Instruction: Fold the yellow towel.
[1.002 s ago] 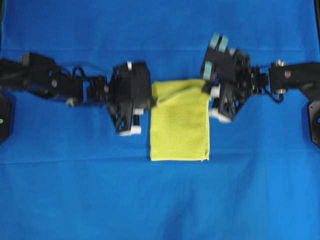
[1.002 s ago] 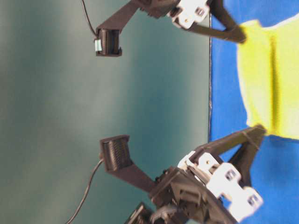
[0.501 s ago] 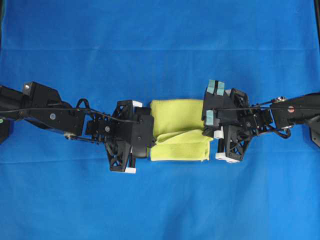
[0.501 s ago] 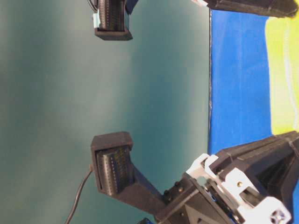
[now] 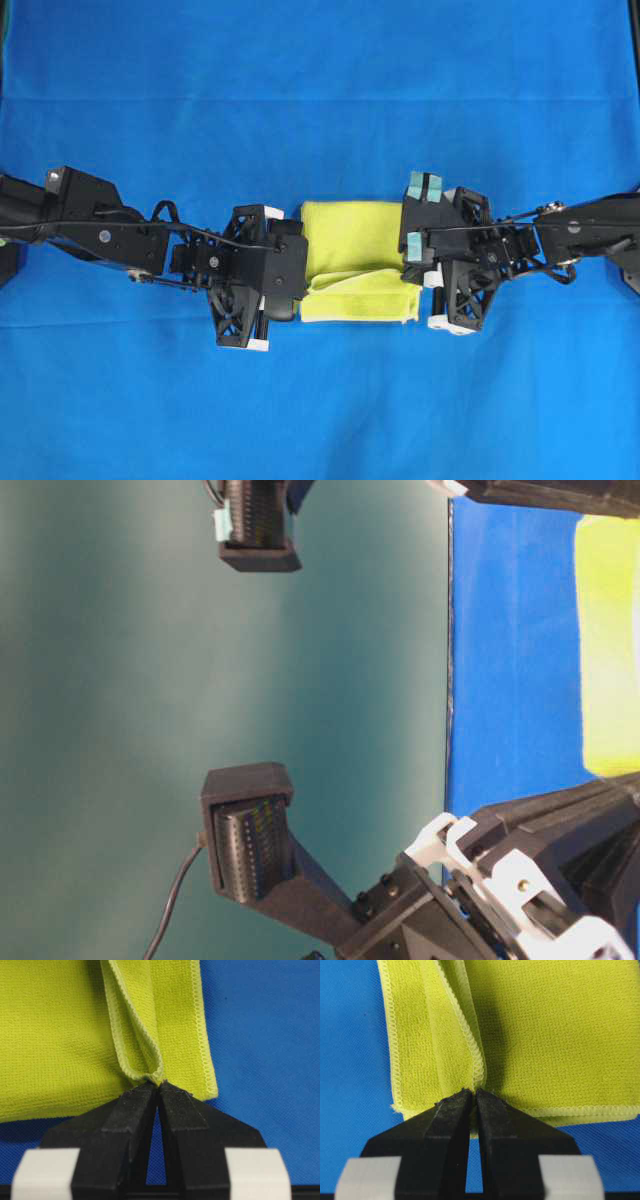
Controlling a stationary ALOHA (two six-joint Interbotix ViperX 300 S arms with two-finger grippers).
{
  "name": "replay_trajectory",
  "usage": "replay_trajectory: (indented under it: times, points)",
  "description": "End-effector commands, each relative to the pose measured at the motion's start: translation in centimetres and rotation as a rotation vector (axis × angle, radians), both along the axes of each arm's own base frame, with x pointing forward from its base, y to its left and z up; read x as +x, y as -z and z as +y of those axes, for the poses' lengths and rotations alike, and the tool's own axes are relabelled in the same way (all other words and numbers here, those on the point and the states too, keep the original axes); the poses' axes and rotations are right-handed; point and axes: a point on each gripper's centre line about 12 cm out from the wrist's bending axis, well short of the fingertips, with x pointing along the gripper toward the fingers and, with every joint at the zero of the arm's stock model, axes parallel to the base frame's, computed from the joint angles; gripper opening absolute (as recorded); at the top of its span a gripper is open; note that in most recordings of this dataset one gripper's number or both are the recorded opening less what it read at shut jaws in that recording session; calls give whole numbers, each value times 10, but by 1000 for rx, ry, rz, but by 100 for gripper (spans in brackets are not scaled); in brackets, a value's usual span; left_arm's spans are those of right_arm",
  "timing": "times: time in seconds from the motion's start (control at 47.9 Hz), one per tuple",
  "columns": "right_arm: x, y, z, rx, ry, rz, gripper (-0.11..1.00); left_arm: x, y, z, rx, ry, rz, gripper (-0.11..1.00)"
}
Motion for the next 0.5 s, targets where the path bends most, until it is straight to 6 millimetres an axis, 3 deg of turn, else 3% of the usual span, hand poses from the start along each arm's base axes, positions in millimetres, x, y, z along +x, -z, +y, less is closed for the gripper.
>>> replay_trajectory:
  times: [0.0,0.083,0.25,0.292,0.48]
  points:
    - [6,-6,2,10,-5,-34,5,5,-11,-1,-4,1,-40,7]
    - [10,-7,4,13,-8,-45,8,6,-12,-1,-6,1,-49,18]
    - [13,-10,5,14,-11,-55,55,6,-13,-1,-6,1,-52,50]
    - [14,-12,6,15,-12,-61,62,5,-12,-1,-5,2,-50,55]
    - [16,-32,16,11,-37,-86,56,1,-23,-1,-5,4,-58,54]
